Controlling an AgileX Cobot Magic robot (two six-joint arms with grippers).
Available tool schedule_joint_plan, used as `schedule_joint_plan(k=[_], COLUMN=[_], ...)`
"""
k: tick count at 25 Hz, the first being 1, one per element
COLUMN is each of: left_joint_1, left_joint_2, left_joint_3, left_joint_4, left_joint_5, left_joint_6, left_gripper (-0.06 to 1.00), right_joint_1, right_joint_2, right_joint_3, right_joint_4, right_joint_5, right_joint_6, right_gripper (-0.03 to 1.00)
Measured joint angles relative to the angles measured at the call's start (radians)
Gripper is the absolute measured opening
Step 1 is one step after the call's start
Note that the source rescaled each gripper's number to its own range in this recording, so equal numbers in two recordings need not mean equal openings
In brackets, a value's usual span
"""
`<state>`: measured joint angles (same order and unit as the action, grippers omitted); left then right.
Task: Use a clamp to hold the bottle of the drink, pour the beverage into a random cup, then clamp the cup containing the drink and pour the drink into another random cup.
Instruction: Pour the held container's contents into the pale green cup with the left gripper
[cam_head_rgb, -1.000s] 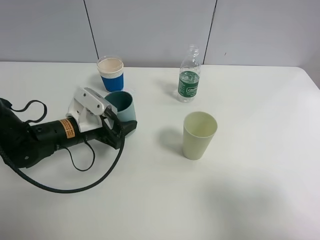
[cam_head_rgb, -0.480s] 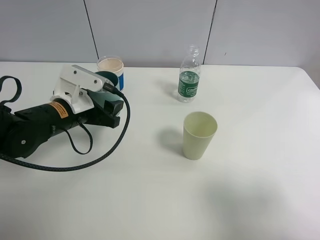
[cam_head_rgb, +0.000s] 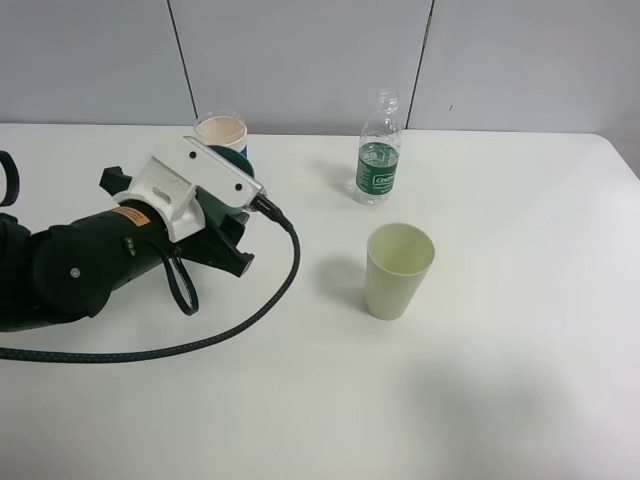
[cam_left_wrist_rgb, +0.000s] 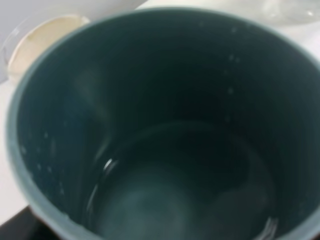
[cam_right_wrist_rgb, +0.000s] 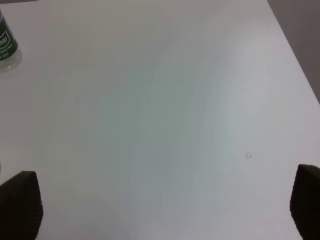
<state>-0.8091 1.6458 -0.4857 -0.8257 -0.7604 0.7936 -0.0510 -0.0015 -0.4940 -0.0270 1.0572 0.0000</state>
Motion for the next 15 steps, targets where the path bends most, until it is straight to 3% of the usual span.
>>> schedule_joint_plan(k=[4, 8, 15], left_joint_1=[-0.066, -0.114, -0.165], left_joint_2=[-0.011, -0.012, -0.010], left_joint_3=[-0.079, -0.162, -0.266], left_joint_4=[-0.196, -0.340, -0.475], left_joint_5=[0.050, 0.086, 0.105], left_joint_6=[0.262, 0.450, 0.682], left_gripper=[0.01, 0.01, 0.01], right_joint_1=[0.000, 0.000, 0.000], right_joint_2=[0.000, 0.000, 0.000], right_joint_3=[0.000, 0.000, 0.000], right_joint_4=[0.000, 0.000, 0.000], right_joint_5=[0.000, 0.000, 0.000], right_joint_6=[0.000, 0.000, 0.000], right_gripper=[0.99, 0.99, 0.99])
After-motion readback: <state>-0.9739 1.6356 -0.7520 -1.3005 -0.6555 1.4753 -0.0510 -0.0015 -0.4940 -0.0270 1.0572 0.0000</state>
